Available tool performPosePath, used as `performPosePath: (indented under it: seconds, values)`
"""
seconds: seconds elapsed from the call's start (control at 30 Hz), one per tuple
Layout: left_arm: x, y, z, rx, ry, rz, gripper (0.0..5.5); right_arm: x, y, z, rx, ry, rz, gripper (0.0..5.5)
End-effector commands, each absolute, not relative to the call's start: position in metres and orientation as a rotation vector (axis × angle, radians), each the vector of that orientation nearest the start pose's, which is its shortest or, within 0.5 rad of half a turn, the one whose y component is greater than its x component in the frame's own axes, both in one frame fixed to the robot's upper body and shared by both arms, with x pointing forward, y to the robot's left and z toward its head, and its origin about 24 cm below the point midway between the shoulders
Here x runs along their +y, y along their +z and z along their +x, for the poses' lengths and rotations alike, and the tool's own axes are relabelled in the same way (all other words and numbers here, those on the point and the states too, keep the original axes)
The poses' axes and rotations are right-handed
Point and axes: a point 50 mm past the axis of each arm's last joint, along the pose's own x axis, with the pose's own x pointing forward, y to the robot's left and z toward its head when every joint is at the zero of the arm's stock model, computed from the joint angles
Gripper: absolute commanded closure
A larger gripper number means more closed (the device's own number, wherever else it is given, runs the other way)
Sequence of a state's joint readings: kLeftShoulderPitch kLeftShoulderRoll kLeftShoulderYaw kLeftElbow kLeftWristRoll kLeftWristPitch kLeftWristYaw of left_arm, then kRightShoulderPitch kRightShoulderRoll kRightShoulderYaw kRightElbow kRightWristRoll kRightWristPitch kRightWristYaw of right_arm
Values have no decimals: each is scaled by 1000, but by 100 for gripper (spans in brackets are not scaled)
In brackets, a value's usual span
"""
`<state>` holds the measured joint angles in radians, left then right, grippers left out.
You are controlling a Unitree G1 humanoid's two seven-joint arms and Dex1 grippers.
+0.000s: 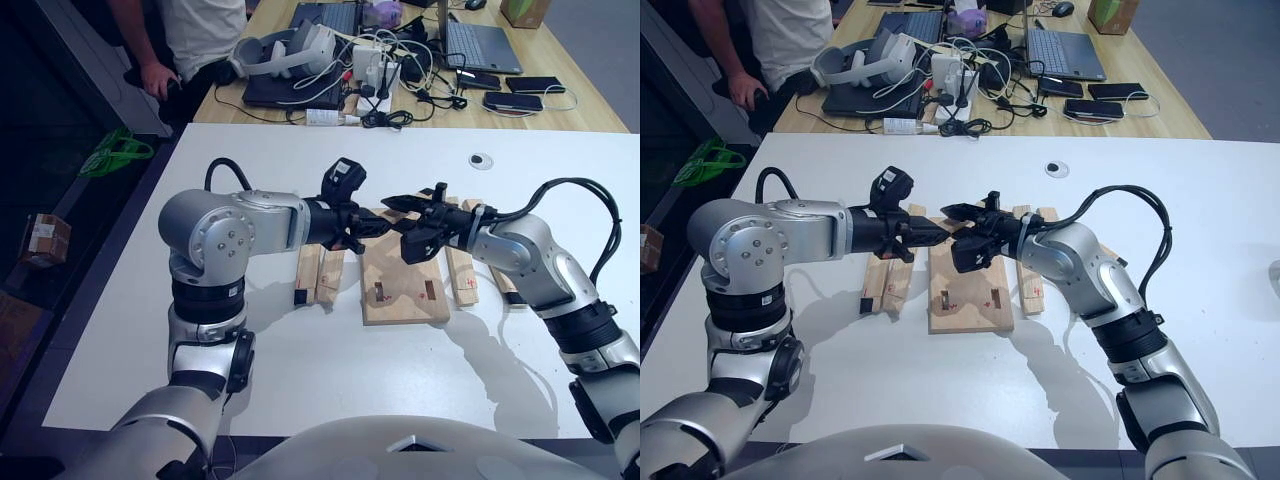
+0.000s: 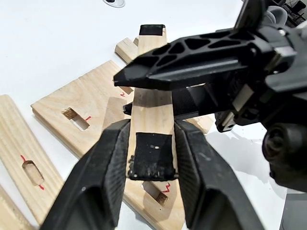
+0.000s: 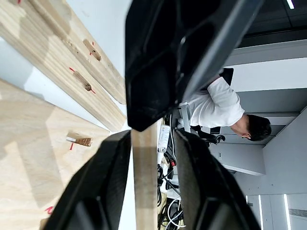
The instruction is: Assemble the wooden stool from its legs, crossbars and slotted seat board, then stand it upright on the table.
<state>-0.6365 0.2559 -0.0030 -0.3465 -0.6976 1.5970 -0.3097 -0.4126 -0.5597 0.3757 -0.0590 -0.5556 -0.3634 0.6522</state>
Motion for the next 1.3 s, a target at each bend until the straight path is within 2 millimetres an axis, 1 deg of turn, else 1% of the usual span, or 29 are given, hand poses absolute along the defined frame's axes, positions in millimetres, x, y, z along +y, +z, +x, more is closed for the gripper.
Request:
performPosePath:
  seconds: [0.03, 0.1, 0.3, 0.33, 0.4, 0.5, 0.63, 0.7, 0.8, 0.83, 0.87, 0.93, 0.97, 1.03, 1.07, 1.1, 1.13, 1.2, 1.27, 1.3]
  values:
    - [90, 159, 271, 686, -892, -41, 420, -104, 127, 274, -411, 1045, -1354, 476]
    - [89, 160, 271, 674, -887, -39, 420, -104, 126, 274, -403, 1047, -1348, 510]
    - [87, 162, 269, 656, -913, -61, 420, -103, 121, 274, -376, 1048, -1336, 512]
    - [87, 162, 269, 655, -917, -62, 384, -103, 121, 274, -371, 1049, -1335, 512]
    - [87, 162, 268, 654, -913, -61, 365, -103, 119, 274, -362, 1052, -1334, 512]
    - [88, 164, 268, 639, -910, -64, 312, -104, 116, 274, -339, 1051, -1332, 512]
    - [92, 169, 273, 590, -869, -90, 252, -112, 113, 277, -293, 1032, -1331, 512]
    - [93, 173, 273, 559, -867, -103, 221, -122, 112, 281, -253, 998, -1327, 512]
    - [97, 178, 276, 513, -849, -119, 173, -147, 116, 293, -169, 897, -1294, 512]
    - [100, 180, 277, 490, -833, -122, 156, -159, 119, 298, -131, 839, -1252, 512]
    - [102, 182, 279, 469, -818, -125, 153, -170, 122, 301, -104, 792, -1214, 512]
    - [109, 187, 285, 386, -740, -143, 151, -192, 132, 307, -60, 650, -976, 512]
    - [117, 191, 292, 302, -644, -170, 151, -198, 140, 308, -64, 582, -772, 512]
    - [134, 193, 301, 190, -472, -241, 151, -202, 152, 305, -81, 505, -387, 512]
    - [142, 192, 303, 139, -388, -249, 151, -200, 152, 302, -71, 482, -189, 512]
    - [148, 191, 304, 96, -320, -248, 151, -199, 150, 299, -57, 460, -31, 512]
    - [151, 189, 305, 59, -269, -243, 151, -197, 148, 296, -37, 433, 101, 512]
    - [147, 183, 304, 17, -211, -222, 151, -194, 137, 291, -6, 345, 343, 512]
    - [141, 177, 303, -4, -185, -215, 151, -192, 128, 285, 17, 272, 495, 512]
    - [139, 176, 304, -12, -172, -190, 151, -188, 129, 282, 18, 287, 523, 512]
